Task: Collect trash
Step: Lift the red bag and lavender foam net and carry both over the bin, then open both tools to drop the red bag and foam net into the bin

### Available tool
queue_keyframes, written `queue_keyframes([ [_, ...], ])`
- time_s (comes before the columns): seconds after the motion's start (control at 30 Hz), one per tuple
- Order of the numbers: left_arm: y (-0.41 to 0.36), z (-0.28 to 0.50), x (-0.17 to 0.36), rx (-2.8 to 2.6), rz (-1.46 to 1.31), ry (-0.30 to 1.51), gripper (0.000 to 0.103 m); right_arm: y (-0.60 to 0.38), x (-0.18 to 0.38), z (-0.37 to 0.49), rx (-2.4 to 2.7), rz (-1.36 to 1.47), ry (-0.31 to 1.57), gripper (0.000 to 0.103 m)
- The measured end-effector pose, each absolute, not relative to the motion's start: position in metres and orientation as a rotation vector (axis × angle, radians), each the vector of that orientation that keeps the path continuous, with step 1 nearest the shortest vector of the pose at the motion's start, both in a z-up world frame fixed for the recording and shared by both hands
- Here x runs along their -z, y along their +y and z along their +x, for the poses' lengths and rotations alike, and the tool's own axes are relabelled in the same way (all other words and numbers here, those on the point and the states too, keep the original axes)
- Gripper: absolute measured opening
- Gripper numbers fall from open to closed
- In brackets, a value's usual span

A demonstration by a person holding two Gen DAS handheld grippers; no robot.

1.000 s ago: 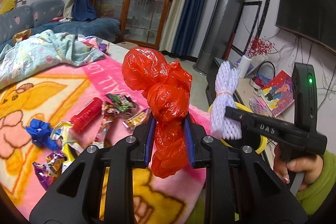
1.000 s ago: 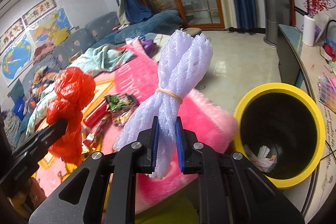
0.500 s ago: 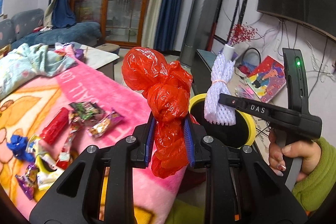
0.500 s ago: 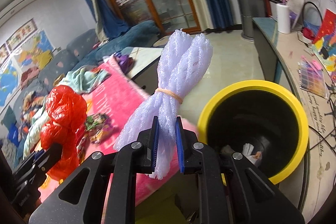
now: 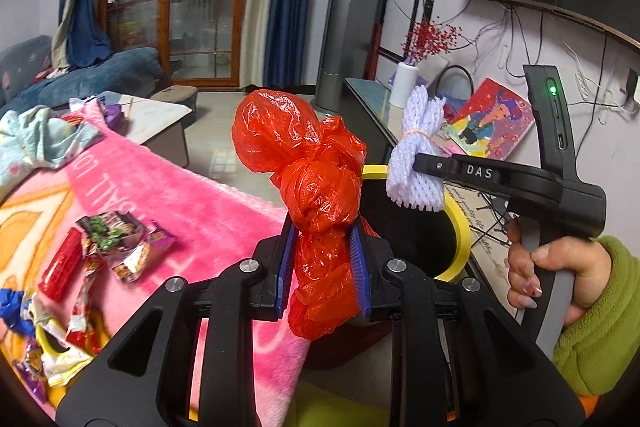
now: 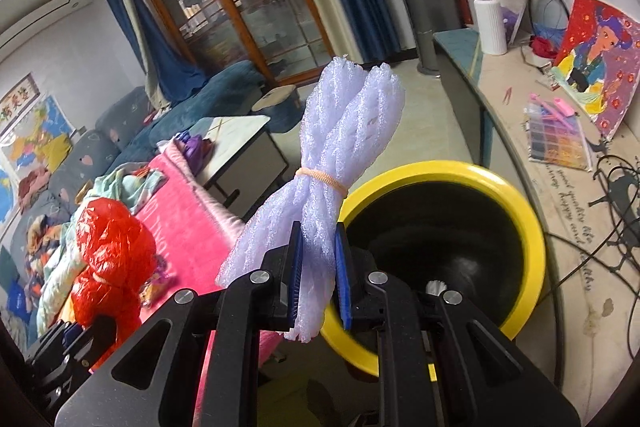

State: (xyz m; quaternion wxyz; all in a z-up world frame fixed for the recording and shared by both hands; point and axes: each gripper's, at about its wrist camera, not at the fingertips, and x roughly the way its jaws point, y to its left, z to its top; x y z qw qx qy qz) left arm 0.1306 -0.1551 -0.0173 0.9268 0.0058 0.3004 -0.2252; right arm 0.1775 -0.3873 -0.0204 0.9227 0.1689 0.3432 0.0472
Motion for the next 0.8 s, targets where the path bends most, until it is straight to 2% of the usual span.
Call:
queue_keyframes([
  [0.8,-0.222,0.165,0.053,0.586,0.104,0.703,0.019,-0.47,0.071,0.192,0.057,0.32,0.777,0.015],
])
